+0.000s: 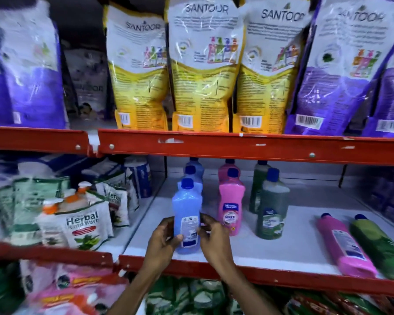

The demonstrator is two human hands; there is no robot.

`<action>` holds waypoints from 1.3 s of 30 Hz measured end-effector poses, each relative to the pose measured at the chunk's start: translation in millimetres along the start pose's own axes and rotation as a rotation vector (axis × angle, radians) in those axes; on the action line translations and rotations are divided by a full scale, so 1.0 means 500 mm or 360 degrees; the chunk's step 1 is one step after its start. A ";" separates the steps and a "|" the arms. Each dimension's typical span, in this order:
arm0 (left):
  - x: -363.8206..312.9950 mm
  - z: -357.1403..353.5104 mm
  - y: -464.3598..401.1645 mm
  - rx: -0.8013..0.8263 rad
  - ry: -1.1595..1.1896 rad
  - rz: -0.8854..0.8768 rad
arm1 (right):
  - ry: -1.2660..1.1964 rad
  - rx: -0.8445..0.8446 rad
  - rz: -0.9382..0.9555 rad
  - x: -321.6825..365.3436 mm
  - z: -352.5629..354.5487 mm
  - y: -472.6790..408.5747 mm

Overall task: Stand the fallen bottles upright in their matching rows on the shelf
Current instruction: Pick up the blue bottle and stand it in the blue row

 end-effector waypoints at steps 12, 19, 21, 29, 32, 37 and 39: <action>0.012 0.013 -0.019 0.0114 -0.0207 -0.0022 | -0.0217 0.0288 -0.0129 -0.026 -0.026 0.030; -0.004 0.011 0.002 -0.0056 -0.0209 -0.0045 | -0.0140 0.0319 -0.0045 -0.028 -0.013 0.016; -0.015 0.017 0.006 -0.0098 -0.0239 -0.0080 | -0.0177 0.0322 -0.0061 -0.028 -0.023 0.018; -0.031 0.017 0.046 -0.0067 -0.0336 -0.0137 | -0.0214 0.0335 -0.0082 -0.040 -0.023 0.046; -0.039 0.018 0.067 -0.0143 -0.0475 -0.0170 | -0.0153 0.0329 -0.0041 -0.028 -0.005 0.058; -0.185 -0.037 0.136 -0.0534 -0.1106 -0.0879 | 0.0612 -0.0062 0.0386 0.018 0.126 0.092; -0.231 -0.120 0.145 -0.0385 -0.1350 -0.1111 | 0.0988 -0.0179 0.0503 0.023 0.184 0.097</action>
Point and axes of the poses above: each hand's wrist, its own y-axis away from the middle knuckle, its own z-axis out of the back of the hand, x = y × z, the point moved 8 cm from there along -y, towards the middle knuckle, and after that the axes turned 3 degrees about -z, right-handed, at the moved point
